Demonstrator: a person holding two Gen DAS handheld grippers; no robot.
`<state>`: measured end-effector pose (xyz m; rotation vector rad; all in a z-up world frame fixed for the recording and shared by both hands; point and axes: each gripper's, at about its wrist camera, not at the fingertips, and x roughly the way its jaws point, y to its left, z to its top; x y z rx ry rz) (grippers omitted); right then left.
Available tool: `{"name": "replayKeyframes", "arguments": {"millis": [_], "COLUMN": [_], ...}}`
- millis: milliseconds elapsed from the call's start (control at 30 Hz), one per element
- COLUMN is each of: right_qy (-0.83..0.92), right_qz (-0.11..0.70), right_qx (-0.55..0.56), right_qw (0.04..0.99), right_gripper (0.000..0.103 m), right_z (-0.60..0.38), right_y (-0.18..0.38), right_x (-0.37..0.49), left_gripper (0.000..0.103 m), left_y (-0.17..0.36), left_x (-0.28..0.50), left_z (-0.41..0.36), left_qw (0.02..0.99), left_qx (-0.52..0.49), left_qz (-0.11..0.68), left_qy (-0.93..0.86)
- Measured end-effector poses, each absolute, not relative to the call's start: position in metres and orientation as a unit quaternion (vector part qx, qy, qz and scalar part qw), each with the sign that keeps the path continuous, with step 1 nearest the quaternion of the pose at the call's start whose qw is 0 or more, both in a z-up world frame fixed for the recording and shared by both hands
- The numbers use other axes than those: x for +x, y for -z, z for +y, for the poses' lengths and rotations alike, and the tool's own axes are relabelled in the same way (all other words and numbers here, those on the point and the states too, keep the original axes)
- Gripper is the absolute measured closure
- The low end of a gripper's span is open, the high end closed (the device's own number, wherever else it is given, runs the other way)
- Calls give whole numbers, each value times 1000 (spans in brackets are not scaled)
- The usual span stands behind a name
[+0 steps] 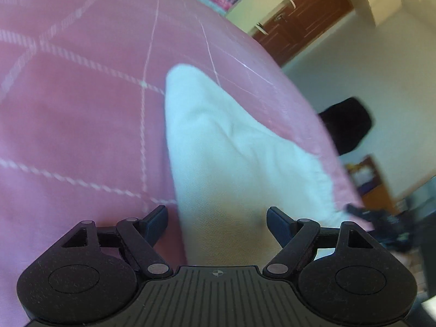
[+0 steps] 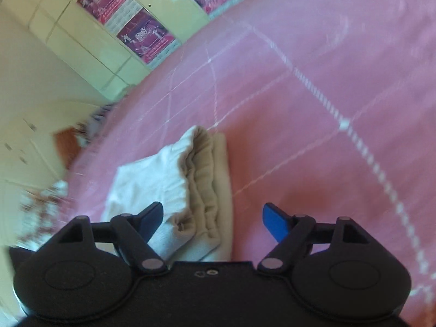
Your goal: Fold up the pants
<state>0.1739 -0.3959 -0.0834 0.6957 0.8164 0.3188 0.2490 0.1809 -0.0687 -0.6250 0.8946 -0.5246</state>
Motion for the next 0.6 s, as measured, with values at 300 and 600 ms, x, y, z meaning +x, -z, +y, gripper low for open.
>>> {"name": "replayKeyframes", "arguments": {"millis": [300,600], "right_qy": [-247,-281], "right_qz": [429,440], "right_qx": [339,283], "right_qw": [800,805], "right_gripper": [28,51], "right_z": [-388,-360], "right_y": [107,104], "right_x": [217,252], "left_gripper": [53,63], "left_y": [108,118], "left_x": [287,306], "left_z": [184,162], "left_qw": [764,769], "left_qx": [-372,-368], "left_qz": [430,411], "left_qy": [305,322]}}
